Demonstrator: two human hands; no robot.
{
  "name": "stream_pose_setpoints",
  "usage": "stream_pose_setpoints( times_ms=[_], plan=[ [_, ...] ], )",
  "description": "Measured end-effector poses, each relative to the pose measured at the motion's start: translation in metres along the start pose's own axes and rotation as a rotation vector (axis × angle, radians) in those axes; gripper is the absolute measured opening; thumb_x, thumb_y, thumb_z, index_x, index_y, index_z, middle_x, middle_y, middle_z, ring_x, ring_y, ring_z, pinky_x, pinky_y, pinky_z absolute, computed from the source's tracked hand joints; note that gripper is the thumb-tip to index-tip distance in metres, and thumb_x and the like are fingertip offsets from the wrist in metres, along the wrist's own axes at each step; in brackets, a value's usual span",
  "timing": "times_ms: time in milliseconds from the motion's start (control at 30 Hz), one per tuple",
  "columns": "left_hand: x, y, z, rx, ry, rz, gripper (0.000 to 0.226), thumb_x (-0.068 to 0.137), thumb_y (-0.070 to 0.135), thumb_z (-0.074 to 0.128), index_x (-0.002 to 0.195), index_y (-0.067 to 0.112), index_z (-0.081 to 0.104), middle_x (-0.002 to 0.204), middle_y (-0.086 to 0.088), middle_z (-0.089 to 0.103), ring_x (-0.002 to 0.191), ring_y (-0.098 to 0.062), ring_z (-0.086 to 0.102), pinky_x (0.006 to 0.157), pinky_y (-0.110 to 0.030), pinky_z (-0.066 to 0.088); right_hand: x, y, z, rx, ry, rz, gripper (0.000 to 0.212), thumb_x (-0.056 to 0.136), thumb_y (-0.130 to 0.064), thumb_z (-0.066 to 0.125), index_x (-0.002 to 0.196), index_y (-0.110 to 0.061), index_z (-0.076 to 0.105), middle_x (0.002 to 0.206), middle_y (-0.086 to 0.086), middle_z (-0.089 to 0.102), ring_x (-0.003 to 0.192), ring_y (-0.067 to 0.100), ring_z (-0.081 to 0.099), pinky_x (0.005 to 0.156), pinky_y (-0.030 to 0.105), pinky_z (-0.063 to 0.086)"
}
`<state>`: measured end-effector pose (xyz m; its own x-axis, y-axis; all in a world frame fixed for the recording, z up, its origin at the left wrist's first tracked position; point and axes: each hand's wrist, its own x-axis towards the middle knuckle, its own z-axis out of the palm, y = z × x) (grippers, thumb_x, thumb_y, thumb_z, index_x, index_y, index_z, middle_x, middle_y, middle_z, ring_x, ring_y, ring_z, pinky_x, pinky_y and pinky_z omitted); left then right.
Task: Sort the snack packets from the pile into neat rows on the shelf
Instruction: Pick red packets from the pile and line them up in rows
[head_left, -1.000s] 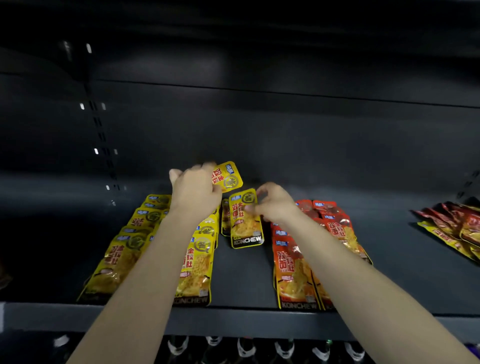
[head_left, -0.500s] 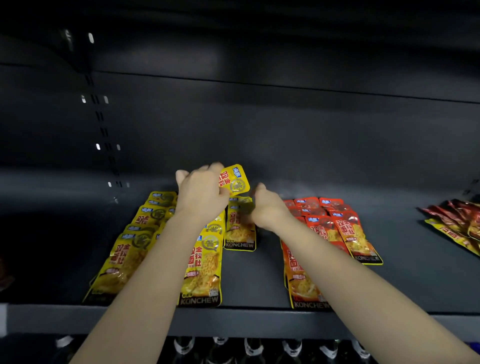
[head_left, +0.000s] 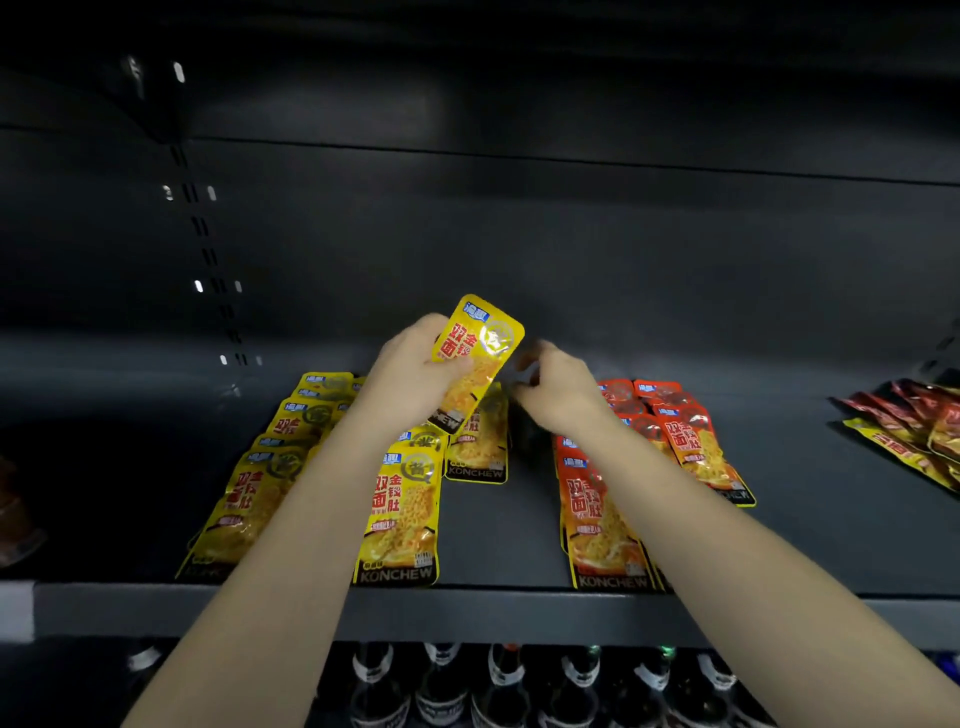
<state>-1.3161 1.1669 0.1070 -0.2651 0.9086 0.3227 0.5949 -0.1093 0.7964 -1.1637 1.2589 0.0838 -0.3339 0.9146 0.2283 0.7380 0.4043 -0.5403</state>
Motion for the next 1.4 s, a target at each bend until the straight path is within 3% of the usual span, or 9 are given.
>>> stream_pose_setpoints(
  times_ms=[167, 300, 367, 433, 533, 700, 800, 1000, 1400],
  plan=[
    [-0.006, -0.005, 0.011, -0.15, -0.04, -0.088, 0.042, 0.074, 0.012, 0.077, 0.105, 0.025, 0.052, 0.094, -0.002, 0.071, 0.087, -0.025, 0.069, 0.079, -0.052, 0.056, -0.006, 0.014, -0.011, -0.033, 0.031, -0.004, 0.027, 0.084, -0.022, 0.059, 0.111, -0.017, 0.058, 0.111, 0.011, 0.066, 0.104, 0.032, 0.06, 0.083, 0.034, 0.05],
    [-0.012, -0.008, 0.019, -0.081, -0.112, -0.116, 0.062, 0.073, 0.01, 0.079, 0.121, 0.028, 0.043, 0.09, -0.003, 0.072, 0.088, -0.021, 0.068, 0.085, -0.047, 0.054, -0.015, 0.023, -0.018, -0.07, 0.028, -0.037, 0.02, 0.087, -0.02, 0.058, 0.106, -0.017, 0.061, 0.107, 0.008, 0.067, 0.103, 0.029, 0.061, 0.082, 0.035, 0.052],
    [-0.016, -0.004, 0.023, 0.047, -0.141, -0.098, 0.068, 0.074, 0.015, 0.079, 0.128, 0.026, 0.04, 0.087, 0.001, 0.07, 0.087, -0.019, 0.065, 0.082, -0.038, 0.051, -0.019, 0.026, -0.02, -0.103, 0.019, -0.07, 0.015, 0.087, -0.019, 0.057, 0.1, -0.018, 0.063, 0.102, 0.006, 0.068, 0.099, 0.027, 0.062, 0.077, 0.033, 0.051],
    [-0.02, -0.002, 0.028, 0.213, -0.113, -0.074, 0.068, 0.075, 0.022, 0.079, 0.13, 0.025, 0.04, 0.089, 0.0, 0.065, 0.084, -0.019, 0.06, 0.072, -0.032, 0.043, -0.022, 0.029, -0.02, -0.155, 0.028, -0.105, 0.014, 0.087, -0.019, 0.057, 0.098, -0.019, 0.065, 0.098, 0.006, 0.069, 0.096, 0.027, 0.063, 0.073, 0.032, 0.049],
    [-0.025, -0.005, 0.034, 0.337, -0.053, -0.062, 0.065, 0.078, 0.024, 0.076, 0.132, 0.02, 0.04, 0.083, -0.001, 0.056, 0.084, -0.023, 0.059, 0.071, -0.033, 0.043, -0.025, 0.032, -0.019, -0.2, 0.04, -0.136, 0.014, 0.087, -0.02, 0.056, 0.099, -0.019, 0.064, 0.095, 0.006, 0.067, 0.092, 0.027, 0.062, 0.069, 0.03, 0.047],
    [-0.031, -0.01, 0.042, 0.591, 0.046, -0.037, 0.06, 0.084, 0.038, 0.07, 0.132, 0.018, 0.04, 0.092, -0.003, 0.066, 0.103, -0.028, 0.06, 0.096, -0.043, 0.037, -0.03, 0.034, -0.021, -0.217, 0.069, -0.17, 0.013, 0.088, -0.019, 0.056, 0.099, -0.018, 0.063, 0.099, 0.007, 0.066, 0.093, 0.027, 0.062, 0.072, 0.032, 0.05],
    [-0.033, -0.011, 0.045, 0.603, 0.093, -0.071, 0.059, 0.085, 0.04, 0.069, 0.131, 0.021, 0.037, 0.09, -0.002, 0.068, 0.102, -0.026, 0.06, 0.096, -0.042, 0.033, -0.031, 0.034, -0.021, -0.217, 0.083, -0.165, 0.015, 0.088, -0.019, 0.056, 0.101, -0.019, 0.063, 0.101, 0.006, 0.066, 0.095, 0.026, 0.061, 0.071, 0.03, 0.047],
    [-0.034, -0.008, 0.055, 0.652, 0.21, -0.109, 0.045, 0.089, 0.035, 0.064, 0.12, 0.023, 0.035, 0.078, 0.005, 0.055, 0.098, -0.025, 0.059, 0.078, -0.037, 0.022, -0.033, 0.033, -0.022, -0.207, 0.095, -0.176, 0.015, 0.088, -0.018, 0.056, 0.101, -0.019, 0.063, 0.101, 0.006, 0.065, 0.095, 0.026, 0.061, 0.073, 0.031, 0.049],
    [-0.035, -0.012, 0.056, 0.817, 0.168, -0.105, 0.053, 0.078, 0.052, 0.07, 0.115, 0.025, 0.042, 0.095, 0.002, 0.063, 0.109, -0.023, 0.052, 0.083, -0.038, 0.025, -0.029, 0.036, -0.019, -0.198, 0.116, -0.179, 0.014, 0.087, -0.02, 0.057, 0.1, -0.021, 0.062, 0.101, 0.004, 0.065, 0.094, 0.025, 0.061, 0.071, 0.03, 0.047]
  ],
)
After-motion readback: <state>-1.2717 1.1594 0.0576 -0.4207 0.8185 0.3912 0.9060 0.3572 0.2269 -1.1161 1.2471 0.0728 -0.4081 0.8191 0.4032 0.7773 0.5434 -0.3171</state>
